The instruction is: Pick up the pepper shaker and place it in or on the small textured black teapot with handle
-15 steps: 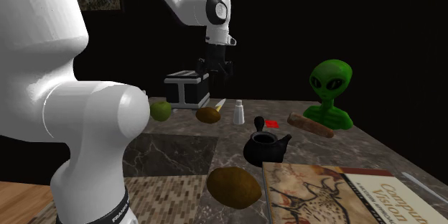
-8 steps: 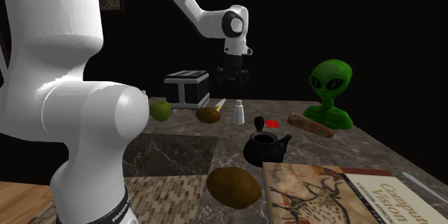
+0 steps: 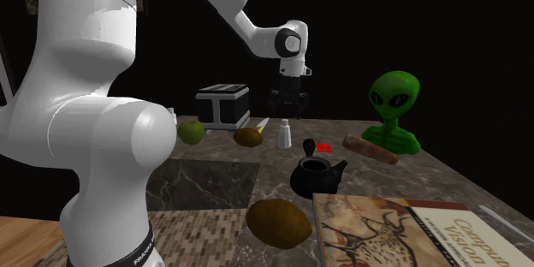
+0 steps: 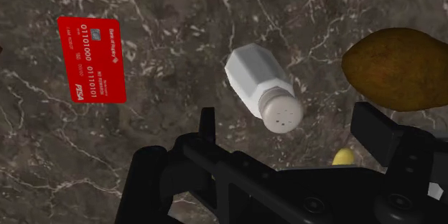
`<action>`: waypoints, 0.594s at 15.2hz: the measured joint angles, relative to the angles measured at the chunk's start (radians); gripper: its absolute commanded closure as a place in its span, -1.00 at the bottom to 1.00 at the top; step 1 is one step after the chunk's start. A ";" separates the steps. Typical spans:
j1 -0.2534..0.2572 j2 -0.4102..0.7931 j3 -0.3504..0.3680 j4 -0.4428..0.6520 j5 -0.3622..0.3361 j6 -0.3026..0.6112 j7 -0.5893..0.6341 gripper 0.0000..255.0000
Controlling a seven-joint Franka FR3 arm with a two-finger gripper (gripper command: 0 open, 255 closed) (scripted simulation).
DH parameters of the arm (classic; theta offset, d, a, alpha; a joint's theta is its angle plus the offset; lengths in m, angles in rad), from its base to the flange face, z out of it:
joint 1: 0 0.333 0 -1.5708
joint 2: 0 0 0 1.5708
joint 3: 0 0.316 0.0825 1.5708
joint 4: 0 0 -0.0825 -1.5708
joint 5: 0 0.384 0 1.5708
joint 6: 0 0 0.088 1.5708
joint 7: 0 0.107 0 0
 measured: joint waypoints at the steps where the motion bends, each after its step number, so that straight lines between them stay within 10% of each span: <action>1: -0.001 0.008 0.002 -0.003 0.006 0.010 -0.004 -1.00; 9: -0.003 0.026 0.007 -0.031 0.021 0.053 -0.015 -1.00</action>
